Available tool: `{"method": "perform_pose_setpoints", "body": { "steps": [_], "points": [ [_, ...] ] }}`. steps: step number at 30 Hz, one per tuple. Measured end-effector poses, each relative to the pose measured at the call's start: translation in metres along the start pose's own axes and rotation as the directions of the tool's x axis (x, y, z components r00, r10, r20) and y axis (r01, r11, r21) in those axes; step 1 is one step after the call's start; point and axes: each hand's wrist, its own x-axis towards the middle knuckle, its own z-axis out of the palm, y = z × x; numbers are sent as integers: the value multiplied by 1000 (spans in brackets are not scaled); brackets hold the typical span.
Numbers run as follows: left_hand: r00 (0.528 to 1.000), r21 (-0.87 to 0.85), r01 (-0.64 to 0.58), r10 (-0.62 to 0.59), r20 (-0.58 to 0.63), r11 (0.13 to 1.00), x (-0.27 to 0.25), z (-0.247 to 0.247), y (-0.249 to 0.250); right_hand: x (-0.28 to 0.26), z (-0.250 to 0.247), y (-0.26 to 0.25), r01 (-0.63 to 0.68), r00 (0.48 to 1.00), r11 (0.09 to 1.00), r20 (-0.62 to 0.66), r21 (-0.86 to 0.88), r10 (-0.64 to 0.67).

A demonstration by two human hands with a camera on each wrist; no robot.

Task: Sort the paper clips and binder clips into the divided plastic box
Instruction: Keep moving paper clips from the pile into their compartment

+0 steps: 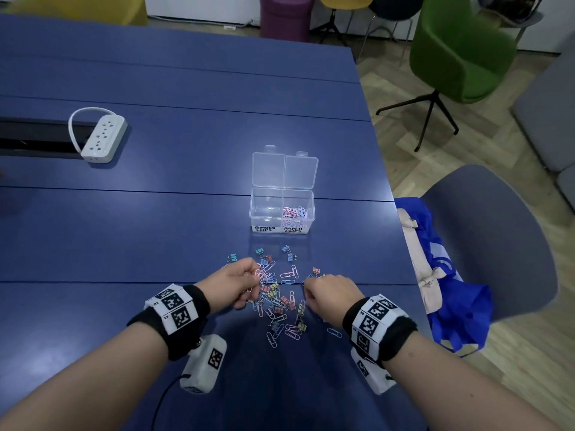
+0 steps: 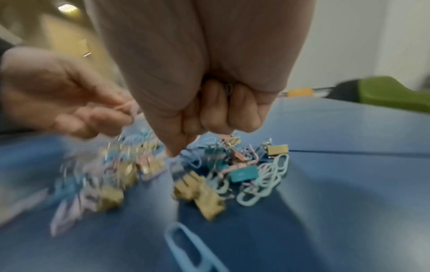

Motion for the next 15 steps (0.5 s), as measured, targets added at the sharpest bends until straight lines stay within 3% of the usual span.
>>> {"method": "perform_pose_setpoints", "body": {
  "steps": [2, 6, 11, 15],
  "points": [
    [999, -129, 32, -34, -15, 991, 1, 2, 3, -2, -3, 3, -36, 999, 978, -15, 204, 40],
    [998, -275, 50, -58, -21, 960, 0, 3, 7, -3, -10, 9, -91, 995, 804, 19, 588, 99],
    [999, -416, 35, -29, 20, 909, -1, 6, 7, 0, -17, 9, -144, 985, 658, 43, 740, 167],
    [998, -365, 40, -58, -39, 930, 4, 14, 7, 3, -21, 8, -202, 974, 507, 118, 838, 192]
  ]
}}
